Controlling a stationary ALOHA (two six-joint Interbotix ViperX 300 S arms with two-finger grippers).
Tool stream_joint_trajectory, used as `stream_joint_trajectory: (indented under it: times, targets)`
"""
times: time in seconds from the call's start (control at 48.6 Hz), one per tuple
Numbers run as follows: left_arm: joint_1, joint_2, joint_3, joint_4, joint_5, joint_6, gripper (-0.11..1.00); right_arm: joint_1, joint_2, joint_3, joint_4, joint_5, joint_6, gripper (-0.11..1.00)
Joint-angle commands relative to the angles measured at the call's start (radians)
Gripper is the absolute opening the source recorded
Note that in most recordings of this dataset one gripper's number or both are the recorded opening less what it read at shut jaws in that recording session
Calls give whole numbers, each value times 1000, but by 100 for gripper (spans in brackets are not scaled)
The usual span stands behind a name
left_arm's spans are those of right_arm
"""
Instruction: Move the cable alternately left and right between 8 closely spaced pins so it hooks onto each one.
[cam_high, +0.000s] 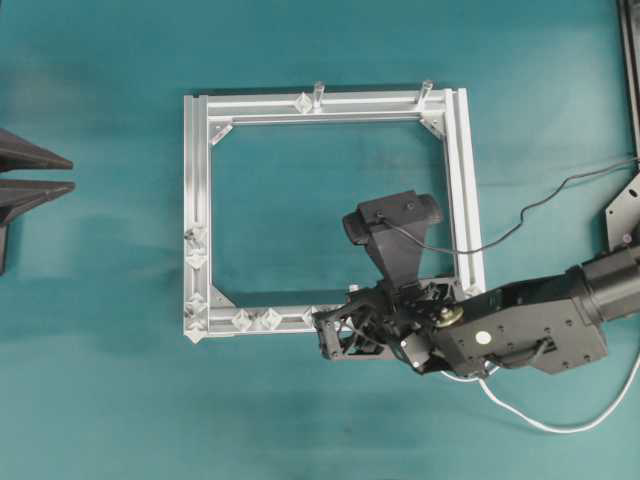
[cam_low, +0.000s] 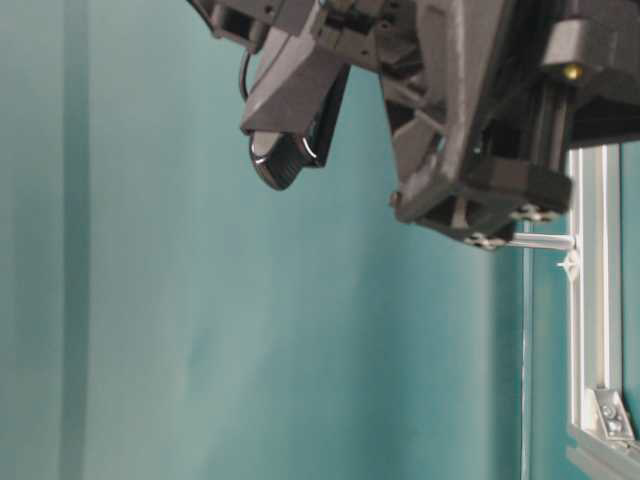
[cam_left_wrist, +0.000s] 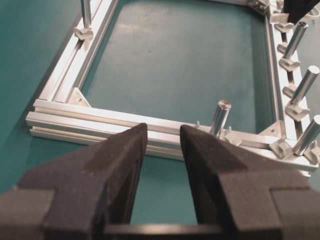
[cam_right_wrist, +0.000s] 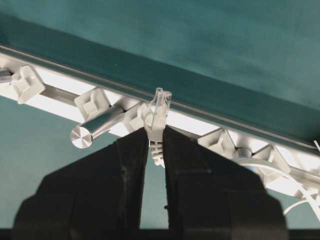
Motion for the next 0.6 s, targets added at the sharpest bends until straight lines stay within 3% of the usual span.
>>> stream_joint_trajectory:
  times: [0.0, 0.206, 0.576]
  targets:
    - [3, 6, -11, 2, -9, -2, 38, 11, -17, -28, -2, 5, 2, 12]
    - [3, 8, -11, 2, -9, -2, 38, 41, -17, -43, -2, 40, 9, 12]
    - [3, 8, -11, 3, -9, -2, 38, 103, -8, -52, 0, 69, 104, 12]
